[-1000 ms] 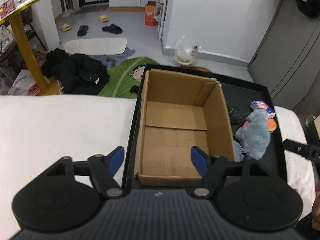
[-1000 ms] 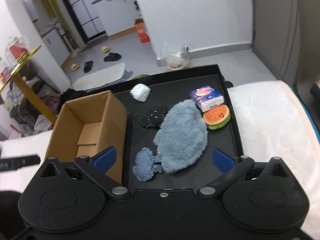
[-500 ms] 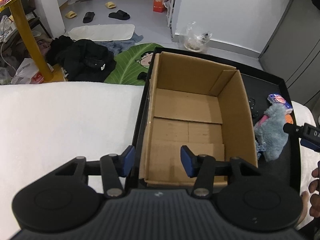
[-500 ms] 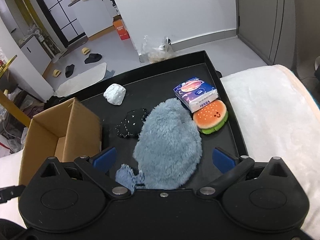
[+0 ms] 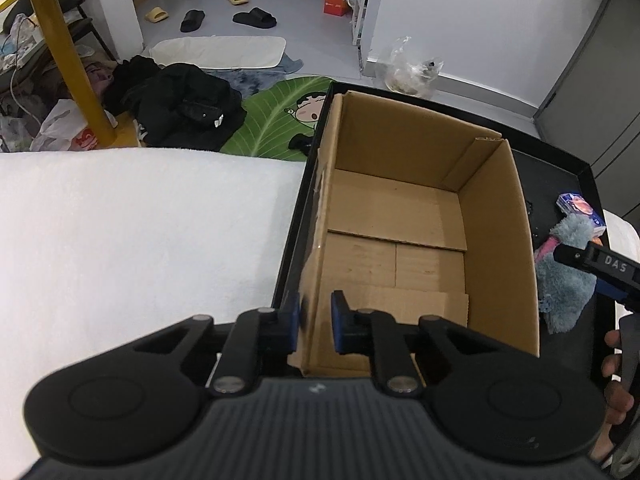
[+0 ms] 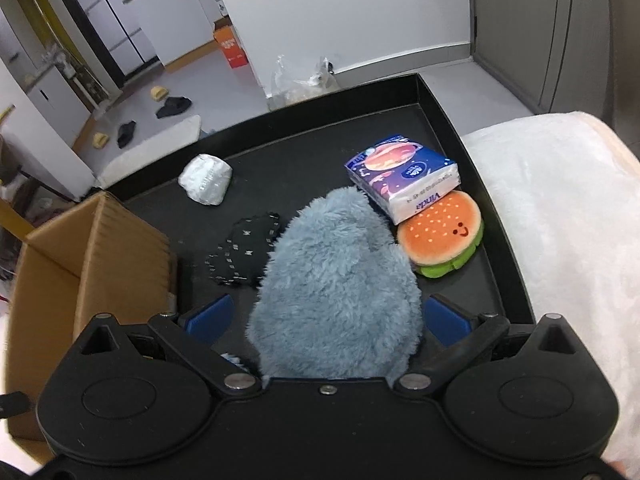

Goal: Organize soft objects
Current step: 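Move the right gripper down onto the fluffy blue-grey plush and close, then lift the fluffy plush with the right gripper and release it into the box, then lower the right gripper onto the small denim plush and close, then carry the denim plush with the right gripper and drop it into the box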

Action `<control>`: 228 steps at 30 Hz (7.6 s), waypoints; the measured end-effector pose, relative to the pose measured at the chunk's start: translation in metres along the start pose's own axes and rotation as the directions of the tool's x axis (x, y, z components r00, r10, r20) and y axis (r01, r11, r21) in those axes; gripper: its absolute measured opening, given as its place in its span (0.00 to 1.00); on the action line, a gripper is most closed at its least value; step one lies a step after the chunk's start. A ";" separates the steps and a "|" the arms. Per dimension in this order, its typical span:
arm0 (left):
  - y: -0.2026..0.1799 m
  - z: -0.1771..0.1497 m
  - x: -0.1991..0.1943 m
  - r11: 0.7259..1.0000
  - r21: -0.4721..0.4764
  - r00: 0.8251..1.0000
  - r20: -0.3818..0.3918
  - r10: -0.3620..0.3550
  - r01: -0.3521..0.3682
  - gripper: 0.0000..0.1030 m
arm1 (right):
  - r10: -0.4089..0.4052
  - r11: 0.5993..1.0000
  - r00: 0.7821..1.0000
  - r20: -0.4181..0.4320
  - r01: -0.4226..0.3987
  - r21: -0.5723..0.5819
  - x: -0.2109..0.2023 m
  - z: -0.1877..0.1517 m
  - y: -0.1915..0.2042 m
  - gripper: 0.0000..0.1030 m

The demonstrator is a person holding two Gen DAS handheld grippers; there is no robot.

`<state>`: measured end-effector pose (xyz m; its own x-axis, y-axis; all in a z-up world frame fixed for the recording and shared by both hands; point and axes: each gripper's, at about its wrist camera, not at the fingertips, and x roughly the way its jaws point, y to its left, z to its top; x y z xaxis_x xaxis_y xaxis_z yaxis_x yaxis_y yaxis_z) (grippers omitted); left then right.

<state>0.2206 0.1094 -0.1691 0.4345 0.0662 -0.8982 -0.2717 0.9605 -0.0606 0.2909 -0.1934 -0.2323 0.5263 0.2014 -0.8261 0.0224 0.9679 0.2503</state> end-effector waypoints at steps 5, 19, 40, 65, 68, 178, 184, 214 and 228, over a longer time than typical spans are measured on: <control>0.000 0.000 0.000 1.000 -0.005 1.000 0.000 0.001 -0.001 0.15 | -0.072 0.996 0.997 0.009 0.072 -0.046 0.006 -0.004 0.000 0.81; -0.002 -0.001 -0.003 1.000 0.006 1.000 0.005 0.006 -0.006 0.15 | -0.014 0.999 0.998 0.066 0.016 -0.033 -0.015 -0.010 -0.008 0.43; 0.002 -0.003 -0.006 0.999 0.005 0.999 0.030 -0.034 0.034 0.15 | 0.100 0.980 0.987 0.129 -0.075 -0.184 -0.081 0.008 0.043 0.43; 0.012 0.003 0.005 0.995 -0.011 0.993 0.077 -0.095 0.096 0.08 | 0.230 0.922 0.972 0.036 -0.206 -0.328 -0.070 0.016 0.153 0.44; 0.013 0.003 0.007 0.996 -0.010 0.992 0.085 -0.092 0.093 0.07 | 0.238 0.917 0.971 0.015 -0.219 -0.332 -0.063 0.014 0.163 0.44; -0.034 -0.003 -0.004 0.984 0.137 0.991 0.082 0.103 -0.114 0.94 | 0.054 0.961 0.998 0.034 -0.043 -0.274 -0.040 -0.048 0.016 0.19; -0.031 -0.004 -0.009 0.987 0.124 0.990 0.102 0.093 -0.106 0.94 | 0.121 0.962 0.991 0.063 -0.101 -0.255 -0.057 -0.041 0.016 0.19; 0.003 0.004 -0.001 1.000 -0.014 0.995 0.098 -0.023 0.024 0.47 | 0.271 0.892 0.962 -0.012 -0.256 -0.372 -0.086 -0.001 0.119 0.20; 0.009 0.001 0.006 0.997 -0.017 0.992 0.106 -0.069 0.071 0.08 | 0.193 0.869 0.981 -0.024 -0.182 -0.459 -0.055 0.009 0.149 0.20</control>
<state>0.2218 0.1186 -0.1747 0.5407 0.0282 -0.8408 -0.2544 0.9581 -0.1314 0.2731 -0.0621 -0.1447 0.5002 0.3878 -0.7742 -0.4667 0.8739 0.1362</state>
